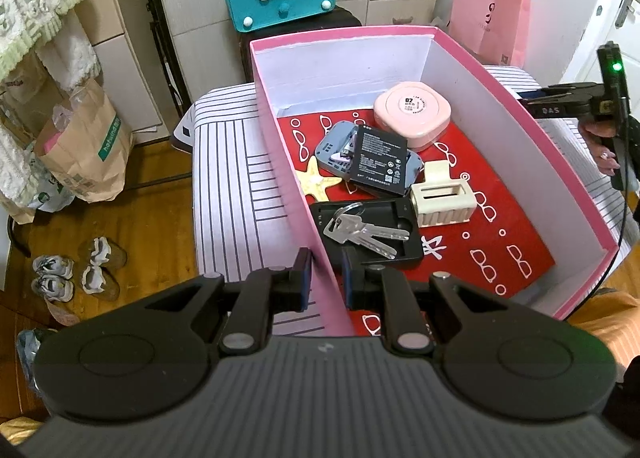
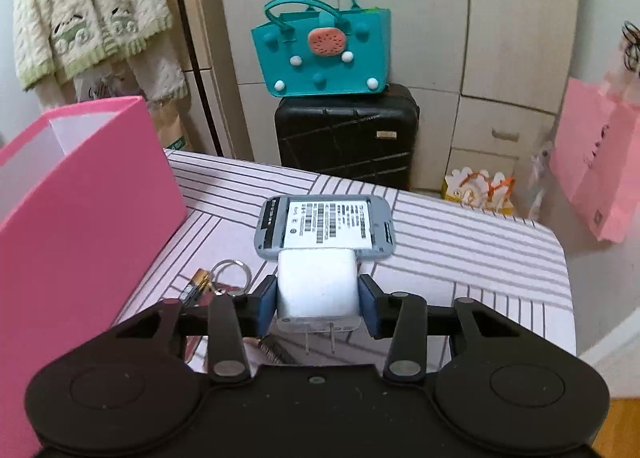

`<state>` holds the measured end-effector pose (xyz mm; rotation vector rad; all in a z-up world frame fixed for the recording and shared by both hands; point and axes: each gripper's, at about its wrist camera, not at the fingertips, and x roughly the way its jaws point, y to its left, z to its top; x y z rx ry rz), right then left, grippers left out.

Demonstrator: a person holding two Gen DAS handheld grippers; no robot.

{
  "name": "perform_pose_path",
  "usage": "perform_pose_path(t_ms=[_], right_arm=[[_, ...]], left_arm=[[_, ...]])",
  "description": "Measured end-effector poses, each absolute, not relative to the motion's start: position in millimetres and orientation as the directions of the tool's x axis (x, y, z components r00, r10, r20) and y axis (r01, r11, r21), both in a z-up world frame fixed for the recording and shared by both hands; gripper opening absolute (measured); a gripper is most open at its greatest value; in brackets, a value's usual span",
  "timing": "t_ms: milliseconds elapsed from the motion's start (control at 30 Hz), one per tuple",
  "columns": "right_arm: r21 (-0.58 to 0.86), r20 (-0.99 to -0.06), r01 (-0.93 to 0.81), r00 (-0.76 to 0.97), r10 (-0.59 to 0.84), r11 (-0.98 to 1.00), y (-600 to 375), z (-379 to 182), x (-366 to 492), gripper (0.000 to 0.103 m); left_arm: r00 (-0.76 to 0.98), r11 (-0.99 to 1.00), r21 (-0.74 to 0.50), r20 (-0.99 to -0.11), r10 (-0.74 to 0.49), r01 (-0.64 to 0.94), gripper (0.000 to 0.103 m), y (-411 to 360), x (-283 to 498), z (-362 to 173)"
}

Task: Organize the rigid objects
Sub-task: 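Return the right gripper to the table and grasp the white cube charger, then carry the white charger into the pink box and open the right gripper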

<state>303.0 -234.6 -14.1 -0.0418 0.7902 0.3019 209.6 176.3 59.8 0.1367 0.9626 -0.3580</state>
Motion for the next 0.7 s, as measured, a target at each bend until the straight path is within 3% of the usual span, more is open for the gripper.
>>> perform_pose_path(t_ms=[267, 700], right_arm=[[0.176, -0.714, -0.279, 0.624, 0.318, 0.944, -229.1, 18.4, 266.2, 0.048], [0.275, -0.692, -0.489, 0.497, 0.524, 0.828, -148.6, 84.6, 207.9, 0.049]], left_arm=[[0.523, 0.930, -0.051, -0.815, -0.249, 0.364, 0.015, 179.9, 209.4, 59.2], [0.508, 0.923, -0.064, -0.820, -0.265, 0.379, 0.016, 182.7, 212.3, 60.0]])
